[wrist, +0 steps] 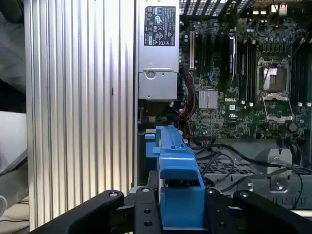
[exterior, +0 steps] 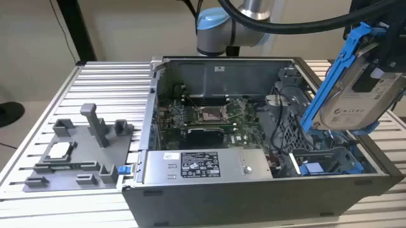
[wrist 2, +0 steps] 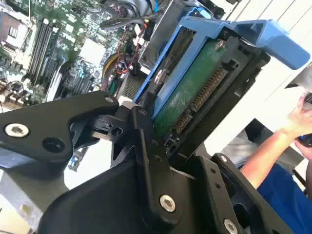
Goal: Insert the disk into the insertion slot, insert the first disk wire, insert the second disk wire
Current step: 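Insert the disk into the insertion slot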
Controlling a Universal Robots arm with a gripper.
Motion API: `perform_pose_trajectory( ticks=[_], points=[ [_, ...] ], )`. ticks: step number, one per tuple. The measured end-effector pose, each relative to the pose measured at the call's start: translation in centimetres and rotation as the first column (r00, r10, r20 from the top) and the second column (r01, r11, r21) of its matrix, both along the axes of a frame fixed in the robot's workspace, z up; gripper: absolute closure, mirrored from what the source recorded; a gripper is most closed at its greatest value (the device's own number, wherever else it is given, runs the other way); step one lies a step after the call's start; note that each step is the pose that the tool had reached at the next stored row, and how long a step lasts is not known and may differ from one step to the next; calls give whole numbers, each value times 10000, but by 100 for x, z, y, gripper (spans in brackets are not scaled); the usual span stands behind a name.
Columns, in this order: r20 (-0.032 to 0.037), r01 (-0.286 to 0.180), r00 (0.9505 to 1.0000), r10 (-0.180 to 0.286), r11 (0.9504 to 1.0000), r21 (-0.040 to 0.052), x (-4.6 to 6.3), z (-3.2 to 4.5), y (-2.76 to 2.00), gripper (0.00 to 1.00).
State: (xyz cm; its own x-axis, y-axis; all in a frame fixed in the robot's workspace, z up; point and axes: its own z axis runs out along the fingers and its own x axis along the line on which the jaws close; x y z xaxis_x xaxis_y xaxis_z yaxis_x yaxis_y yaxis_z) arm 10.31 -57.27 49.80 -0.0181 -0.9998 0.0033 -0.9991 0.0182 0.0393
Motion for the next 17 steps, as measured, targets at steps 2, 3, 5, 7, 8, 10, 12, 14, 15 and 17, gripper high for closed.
perform_pose_trajectory(
  ticks=[2,3,5,7,8,10,12,14,15,17],
  points=[
    [0,0,10000,0,10000,0,0,0,0,100],
    [0,0,10000,0,10000,0,0,0,0,100],
    [0,0,10000,0,10000,1,0,0,0,100],
    [0,0,10000,0,10000,1,0,0,0,100],
    [0,0,10000,0,10000,0,0,0,0,100],
    [0,0,10000,0,10000,0,0,0,0,100],
    [1,0,10000,0,10000,0,0,-1,0,100],
    [13,-1,10000,1,10000,8,1,-12,-1,100],
    [15,-1,10000,1,10000,14,1,-24,-4,100],
    [18,0,10000,0,10000,29,5,-51,-16,100]
  ],
)
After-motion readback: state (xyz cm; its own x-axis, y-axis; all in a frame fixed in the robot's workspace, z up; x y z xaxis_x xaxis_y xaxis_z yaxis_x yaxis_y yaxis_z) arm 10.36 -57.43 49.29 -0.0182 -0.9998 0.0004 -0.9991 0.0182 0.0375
